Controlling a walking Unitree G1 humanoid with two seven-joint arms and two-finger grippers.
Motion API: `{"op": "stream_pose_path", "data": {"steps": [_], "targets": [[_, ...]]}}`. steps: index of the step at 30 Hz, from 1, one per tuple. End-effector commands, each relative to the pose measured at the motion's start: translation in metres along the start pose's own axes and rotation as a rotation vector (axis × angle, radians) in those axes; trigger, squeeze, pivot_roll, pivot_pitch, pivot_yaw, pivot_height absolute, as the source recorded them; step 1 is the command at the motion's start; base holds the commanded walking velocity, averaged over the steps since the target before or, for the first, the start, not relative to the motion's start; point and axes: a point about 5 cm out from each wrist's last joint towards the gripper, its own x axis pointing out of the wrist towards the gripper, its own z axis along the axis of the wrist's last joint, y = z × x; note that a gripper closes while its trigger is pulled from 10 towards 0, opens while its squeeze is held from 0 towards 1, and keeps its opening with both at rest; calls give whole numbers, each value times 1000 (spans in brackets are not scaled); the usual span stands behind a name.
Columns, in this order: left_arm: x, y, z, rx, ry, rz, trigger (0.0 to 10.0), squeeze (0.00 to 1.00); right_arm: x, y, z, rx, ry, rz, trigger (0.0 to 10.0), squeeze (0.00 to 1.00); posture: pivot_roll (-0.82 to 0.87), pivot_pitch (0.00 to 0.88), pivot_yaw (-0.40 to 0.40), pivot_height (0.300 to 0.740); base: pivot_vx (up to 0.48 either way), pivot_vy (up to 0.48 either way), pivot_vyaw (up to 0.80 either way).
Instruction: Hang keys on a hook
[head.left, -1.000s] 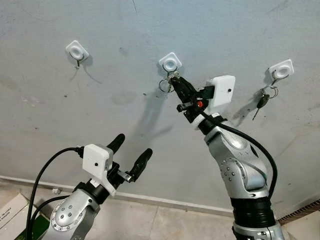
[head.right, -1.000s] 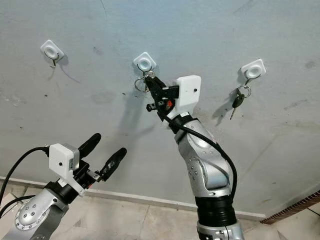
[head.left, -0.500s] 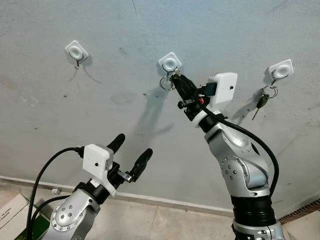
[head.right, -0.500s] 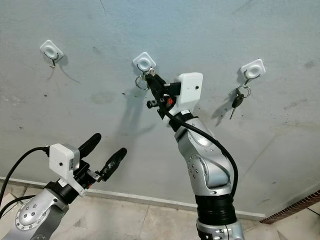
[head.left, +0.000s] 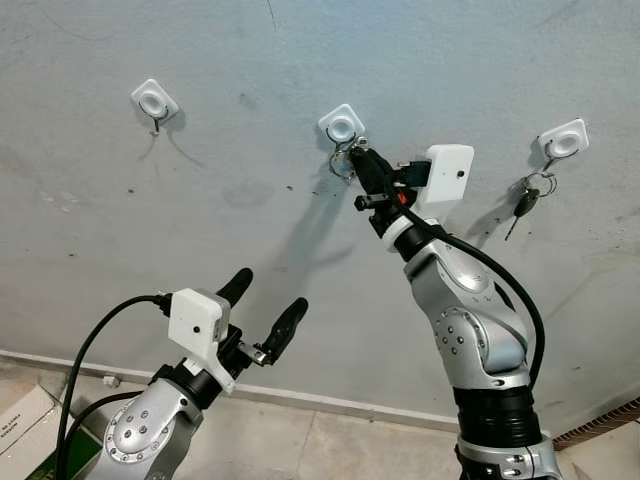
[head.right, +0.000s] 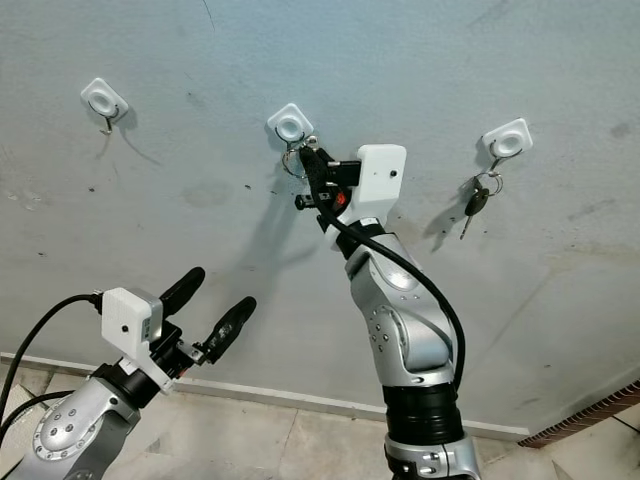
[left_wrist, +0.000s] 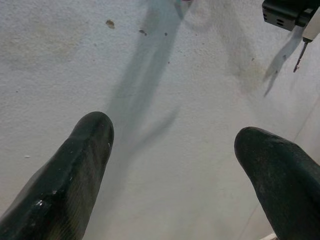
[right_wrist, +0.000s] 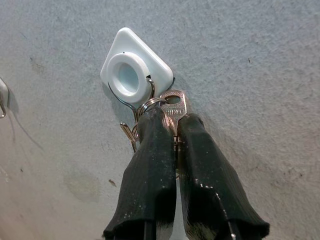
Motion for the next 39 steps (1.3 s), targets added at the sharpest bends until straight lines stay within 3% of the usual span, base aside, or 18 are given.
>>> {"op": "stream_pose_path", "data": {"steps": [1,19,20,29,35,39], "targets": [[-1,-2,3,10,-10,0,10000,0,1,-4,-2,-3,17,-28,10000,0,114,57,-42,740,0,0,0],[0,-2,4,12,-13,-2,10000,0,-4,-1,-18,-19,90,21,10000,0,114,49,-42,740,0,0,0],[0,-2,4,13,-13,-2,10000,0,-4,-1,-18,-14,87,29,10000,1000,116,48,-42,740,0,0,0],[0,-1,4,15,-10,-5,10000,0,-5,1,-16,-7,70,51,10000,1000,117,44,-39,740,0,0,0],[0,1,5,32,-21,0,10000,0,-8,0,-16,-90,68,83,10000,1000,115,45,-39,740,0,0,0],[-1,1,5,28,-18,-5,10000,0,-19,-9,-20,-152,98,85,10000,1000,106,55,-32,740,0,0,0]]}}
